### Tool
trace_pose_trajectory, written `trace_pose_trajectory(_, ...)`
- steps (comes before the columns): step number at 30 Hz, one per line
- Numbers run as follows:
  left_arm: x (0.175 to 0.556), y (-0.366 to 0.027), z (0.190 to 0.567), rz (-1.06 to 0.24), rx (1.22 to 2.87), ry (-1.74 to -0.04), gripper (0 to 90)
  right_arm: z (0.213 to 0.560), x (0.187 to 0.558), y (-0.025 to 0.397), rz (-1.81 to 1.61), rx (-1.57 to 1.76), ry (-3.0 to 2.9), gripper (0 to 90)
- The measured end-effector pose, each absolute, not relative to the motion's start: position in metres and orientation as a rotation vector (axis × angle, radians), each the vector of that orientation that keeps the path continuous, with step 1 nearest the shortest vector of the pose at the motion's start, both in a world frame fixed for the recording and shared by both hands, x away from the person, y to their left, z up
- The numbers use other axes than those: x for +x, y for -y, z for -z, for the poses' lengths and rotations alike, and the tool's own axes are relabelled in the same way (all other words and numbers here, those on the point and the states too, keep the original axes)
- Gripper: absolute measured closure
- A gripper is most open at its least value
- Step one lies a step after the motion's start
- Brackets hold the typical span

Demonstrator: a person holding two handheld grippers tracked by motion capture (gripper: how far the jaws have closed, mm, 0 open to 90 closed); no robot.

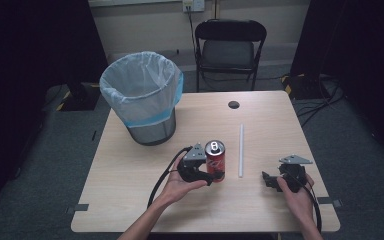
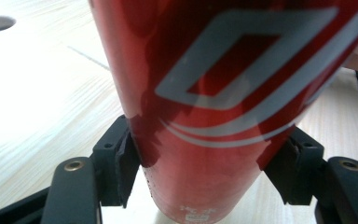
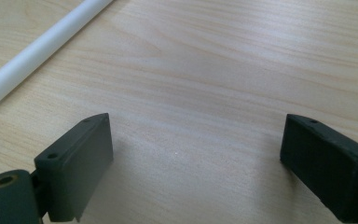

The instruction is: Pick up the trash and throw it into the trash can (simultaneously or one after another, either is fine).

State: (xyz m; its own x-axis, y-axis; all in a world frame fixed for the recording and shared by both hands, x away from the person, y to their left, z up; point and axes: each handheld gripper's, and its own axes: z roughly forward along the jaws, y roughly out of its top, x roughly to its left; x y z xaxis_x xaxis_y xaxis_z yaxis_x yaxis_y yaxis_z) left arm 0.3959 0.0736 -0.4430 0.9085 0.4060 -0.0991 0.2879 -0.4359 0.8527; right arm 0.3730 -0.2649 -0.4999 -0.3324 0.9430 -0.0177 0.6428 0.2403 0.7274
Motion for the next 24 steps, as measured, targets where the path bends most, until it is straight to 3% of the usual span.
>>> trace_pose_trajectory(12, 0.4, -0.111, 0.422, -0.18, 2.032, -0.523, 34.1, 0.5, 0.373, 0.265, -0.874, 1.448, -2.062, 8.5)
trace_pose_trajectory(24, 0.401, -0.116, 0.399, -0.193, 1.98, -0.495, 34.1, 0.5, 0.373, 0.265, -0.874, 1.448, -2.062, 8.5)
